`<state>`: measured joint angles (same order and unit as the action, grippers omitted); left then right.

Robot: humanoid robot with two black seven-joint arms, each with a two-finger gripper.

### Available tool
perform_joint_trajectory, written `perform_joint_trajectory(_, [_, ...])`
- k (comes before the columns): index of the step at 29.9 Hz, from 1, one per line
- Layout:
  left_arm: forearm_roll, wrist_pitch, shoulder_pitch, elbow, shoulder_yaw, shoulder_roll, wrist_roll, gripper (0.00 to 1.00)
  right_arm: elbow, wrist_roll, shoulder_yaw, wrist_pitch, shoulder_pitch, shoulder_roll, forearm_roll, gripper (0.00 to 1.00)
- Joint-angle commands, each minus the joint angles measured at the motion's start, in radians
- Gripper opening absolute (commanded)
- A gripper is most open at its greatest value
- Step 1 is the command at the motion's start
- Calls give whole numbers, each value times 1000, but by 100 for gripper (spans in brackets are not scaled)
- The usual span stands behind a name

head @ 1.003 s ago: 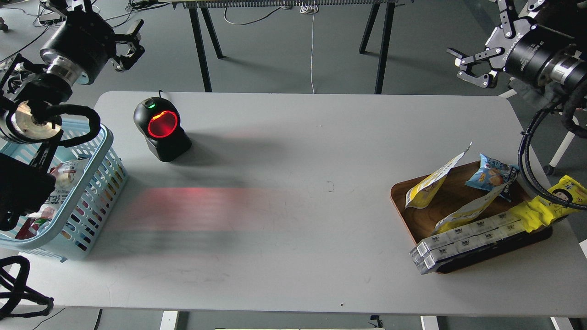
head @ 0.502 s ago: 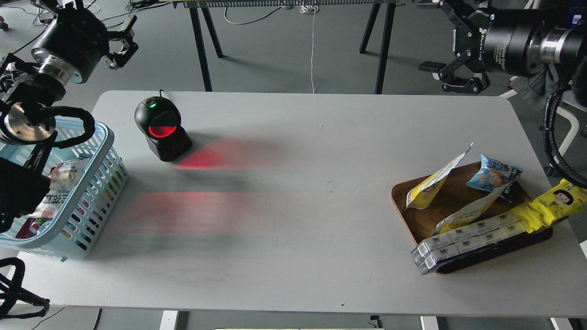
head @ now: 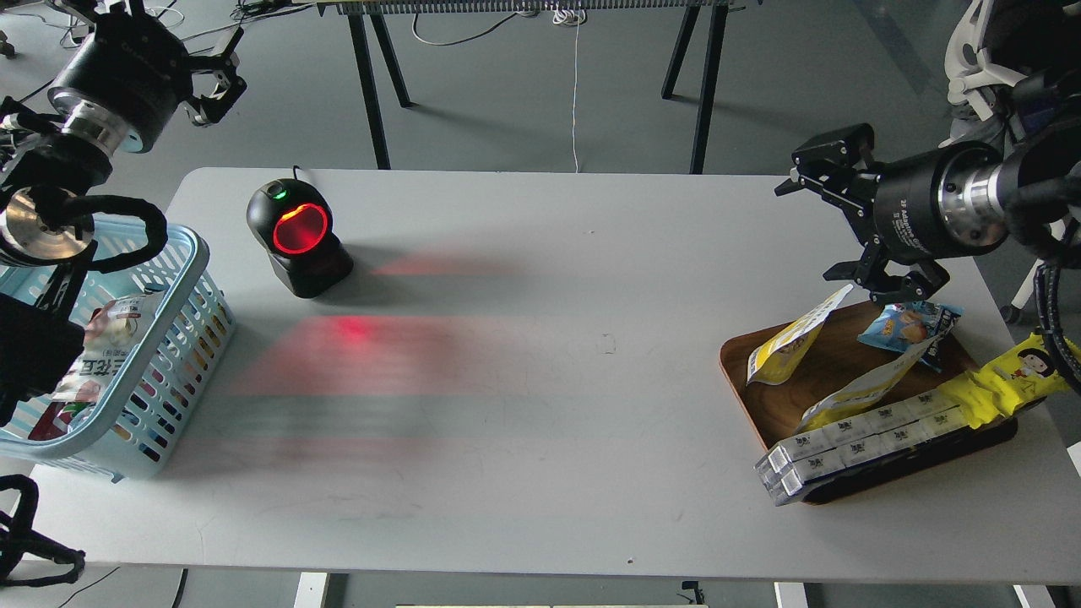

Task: Scan snack and place in basket
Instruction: 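Lower the right gripper and grasp the yellow snack packet on the tray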

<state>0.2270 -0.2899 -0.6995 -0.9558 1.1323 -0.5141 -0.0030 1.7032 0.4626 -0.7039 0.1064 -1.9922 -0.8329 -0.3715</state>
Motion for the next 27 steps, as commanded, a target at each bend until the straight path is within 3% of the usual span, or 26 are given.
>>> perform_joint_trajectory(1, [0,0,8,0,0,-1,0,100,-2,1,-34,12,-14,47,-34,98])
perform_joint_trajectory(18, [0,0,9,0,1,-1,-2,100,-31,24,-78,-73,-11,54,80,98])
perform_joint_trajectory(27, [0,0,11,0,1,-1,-9,100,-66,22,-83,-68,67,69,106,96])
